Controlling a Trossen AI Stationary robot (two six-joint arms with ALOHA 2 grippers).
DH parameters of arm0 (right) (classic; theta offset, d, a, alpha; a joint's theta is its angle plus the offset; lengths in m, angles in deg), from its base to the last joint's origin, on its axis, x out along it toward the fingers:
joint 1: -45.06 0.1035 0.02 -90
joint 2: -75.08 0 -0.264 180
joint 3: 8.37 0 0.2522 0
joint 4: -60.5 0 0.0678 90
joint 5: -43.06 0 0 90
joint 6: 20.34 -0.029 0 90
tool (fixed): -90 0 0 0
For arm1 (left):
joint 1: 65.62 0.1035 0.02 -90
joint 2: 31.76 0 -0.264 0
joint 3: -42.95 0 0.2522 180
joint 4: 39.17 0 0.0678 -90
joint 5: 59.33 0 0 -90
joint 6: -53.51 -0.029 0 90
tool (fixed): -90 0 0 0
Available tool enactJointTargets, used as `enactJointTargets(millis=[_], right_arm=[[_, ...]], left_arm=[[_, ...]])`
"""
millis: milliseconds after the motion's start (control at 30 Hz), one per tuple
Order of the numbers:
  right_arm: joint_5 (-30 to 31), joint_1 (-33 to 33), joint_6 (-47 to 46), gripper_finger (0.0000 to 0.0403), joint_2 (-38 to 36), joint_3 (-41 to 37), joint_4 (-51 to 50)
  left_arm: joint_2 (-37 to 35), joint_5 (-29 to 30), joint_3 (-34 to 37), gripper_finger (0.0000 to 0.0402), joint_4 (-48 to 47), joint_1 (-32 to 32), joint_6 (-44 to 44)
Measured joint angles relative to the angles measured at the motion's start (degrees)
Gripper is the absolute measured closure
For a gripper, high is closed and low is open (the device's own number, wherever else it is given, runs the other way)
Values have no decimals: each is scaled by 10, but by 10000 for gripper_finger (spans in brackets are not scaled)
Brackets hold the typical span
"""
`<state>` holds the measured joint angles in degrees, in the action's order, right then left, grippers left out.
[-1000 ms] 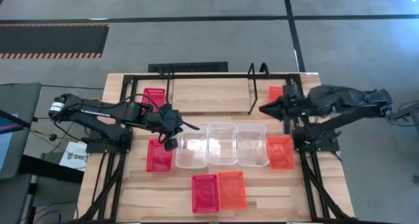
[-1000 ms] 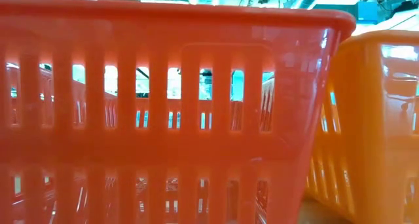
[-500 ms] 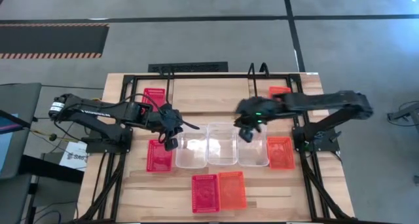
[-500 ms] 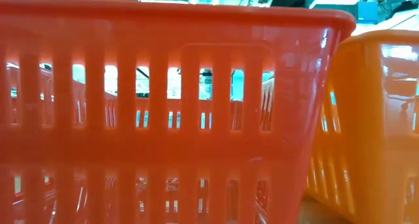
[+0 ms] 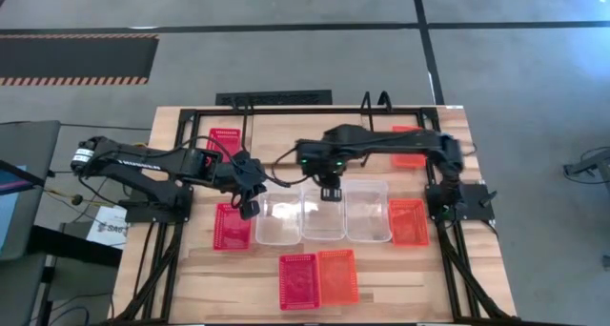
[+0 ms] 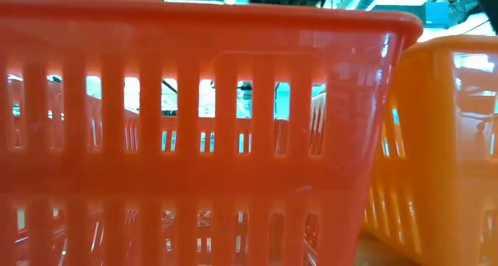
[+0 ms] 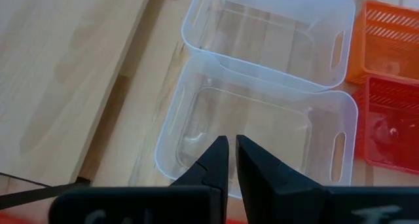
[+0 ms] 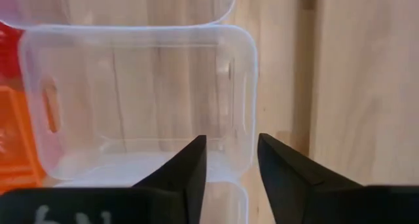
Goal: Stack baskets on shelf by color
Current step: Put the middle white bin on the the shelf
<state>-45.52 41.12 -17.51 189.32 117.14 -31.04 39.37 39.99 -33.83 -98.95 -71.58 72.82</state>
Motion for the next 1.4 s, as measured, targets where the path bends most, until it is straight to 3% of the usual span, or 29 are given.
enactJointTargets(millis=[233, 700, 1400], right_arm=[[0, -8, 45, 207, 75, 51, -53], [-17, -57, 42, 205, 90, 51, 5], [-47, -55, 36, 205, 89, -59, 81]], left_arm=[[0, -6, 0, 383, -1, 0, 0], [0, -5, 0, 384, -1, 0, -6], [0, -5, 0, 383, -2, 0, -11]])
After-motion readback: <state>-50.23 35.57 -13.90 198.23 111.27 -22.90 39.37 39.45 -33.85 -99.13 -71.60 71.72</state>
